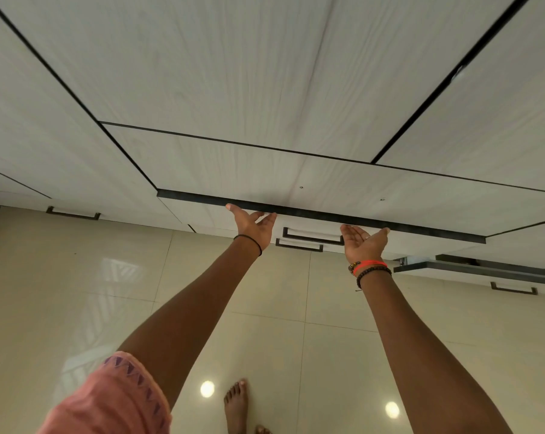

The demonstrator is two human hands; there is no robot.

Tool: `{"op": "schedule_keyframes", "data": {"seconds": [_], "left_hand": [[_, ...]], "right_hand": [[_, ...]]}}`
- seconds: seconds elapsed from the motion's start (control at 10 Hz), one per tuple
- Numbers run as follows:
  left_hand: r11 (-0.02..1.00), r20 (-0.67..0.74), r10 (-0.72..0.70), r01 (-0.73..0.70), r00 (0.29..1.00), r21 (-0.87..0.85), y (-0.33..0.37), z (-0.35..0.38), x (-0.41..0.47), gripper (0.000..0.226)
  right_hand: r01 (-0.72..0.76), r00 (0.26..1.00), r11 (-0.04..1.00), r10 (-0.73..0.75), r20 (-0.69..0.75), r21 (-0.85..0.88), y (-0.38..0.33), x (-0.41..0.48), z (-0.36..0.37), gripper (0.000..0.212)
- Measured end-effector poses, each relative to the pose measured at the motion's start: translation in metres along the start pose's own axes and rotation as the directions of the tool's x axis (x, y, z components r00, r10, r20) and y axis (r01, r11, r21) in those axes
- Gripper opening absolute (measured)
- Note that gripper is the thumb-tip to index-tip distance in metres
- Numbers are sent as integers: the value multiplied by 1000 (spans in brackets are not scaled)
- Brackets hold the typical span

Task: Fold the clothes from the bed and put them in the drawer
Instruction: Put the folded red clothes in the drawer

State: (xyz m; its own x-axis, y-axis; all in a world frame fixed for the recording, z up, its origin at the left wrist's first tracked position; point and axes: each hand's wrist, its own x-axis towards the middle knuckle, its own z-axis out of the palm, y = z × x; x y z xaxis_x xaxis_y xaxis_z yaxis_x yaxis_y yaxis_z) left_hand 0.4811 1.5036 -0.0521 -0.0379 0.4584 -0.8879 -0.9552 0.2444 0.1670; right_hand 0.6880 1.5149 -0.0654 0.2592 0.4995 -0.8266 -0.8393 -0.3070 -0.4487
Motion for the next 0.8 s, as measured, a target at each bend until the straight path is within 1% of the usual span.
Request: {"op": "schedule_keyframes", "data": {"seconds": [0.2, 0.4, 0.5, 0.6, 0.7, 0.8], "left_hand": [[999, 22, -37, 37, 999, -8, 9, 10, 8, 88], [1000, 38, -17, 17, 999, 12, 15, 18, 11, 90], [991, 91, -1, -12, 996, 133, 15, 11, 10, 93], [963, 111, 45, -72, 993, 258, 16, 7, 2, 91], [929, 126, 89, -127, 988, 348, 17, -2, -7, 86], [835, 146, 162, -215, 976, 506, 12, -30, -25, 80]], "right_hand": [[-12, 999, 998, 9, 33, 62, -7, 7, 14, 74], [-7, 999, 1000, 7, 34, 23, -11, 10, 23, 74], [2, 998, 999, 1, 57, -50, -11, 6, 19, 76], [5, 999, 984, 4, 51, -176, -9, -1, 19, 79], [4, 999, 949, 11, 46, -315, -1, -12, 18, 83], [17, 999, 864, 3, 40, -504, 18, -26, 7, 87]]}}
